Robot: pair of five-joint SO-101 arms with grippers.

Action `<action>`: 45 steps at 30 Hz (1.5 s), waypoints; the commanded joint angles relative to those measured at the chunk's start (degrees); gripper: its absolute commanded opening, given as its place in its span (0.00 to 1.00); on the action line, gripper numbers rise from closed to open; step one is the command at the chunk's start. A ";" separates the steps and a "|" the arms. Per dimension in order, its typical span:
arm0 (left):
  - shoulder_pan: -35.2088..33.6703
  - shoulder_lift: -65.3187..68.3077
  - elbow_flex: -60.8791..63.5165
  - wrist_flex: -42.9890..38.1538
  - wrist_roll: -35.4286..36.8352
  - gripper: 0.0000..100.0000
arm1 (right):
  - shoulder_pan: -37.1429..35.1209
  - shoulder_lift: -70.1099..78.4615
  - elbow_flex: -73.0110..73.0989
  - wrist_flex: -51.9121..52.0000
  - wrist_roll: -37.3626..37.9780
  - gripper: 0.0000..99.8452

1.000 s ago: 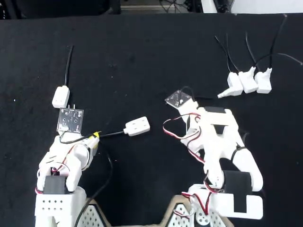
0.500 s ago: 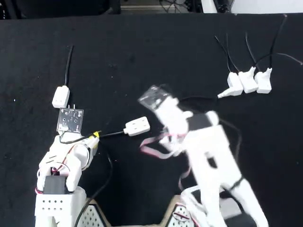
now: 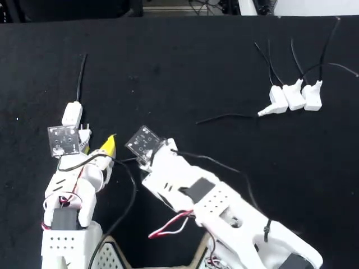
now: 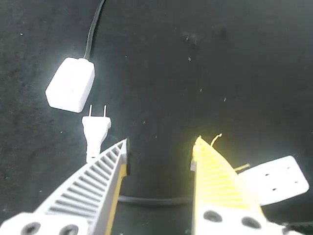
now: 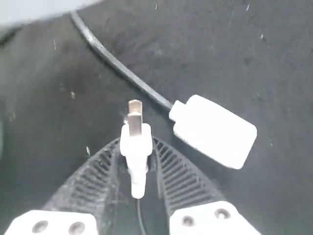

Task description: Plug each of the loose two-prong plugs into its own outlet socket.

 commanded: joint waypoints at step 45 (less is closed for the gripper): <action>12.00 -0.44 4.35 -0.97 -1.85 0.22 | -6.42 -42.59 16.04 -1.41 -6.95 0.01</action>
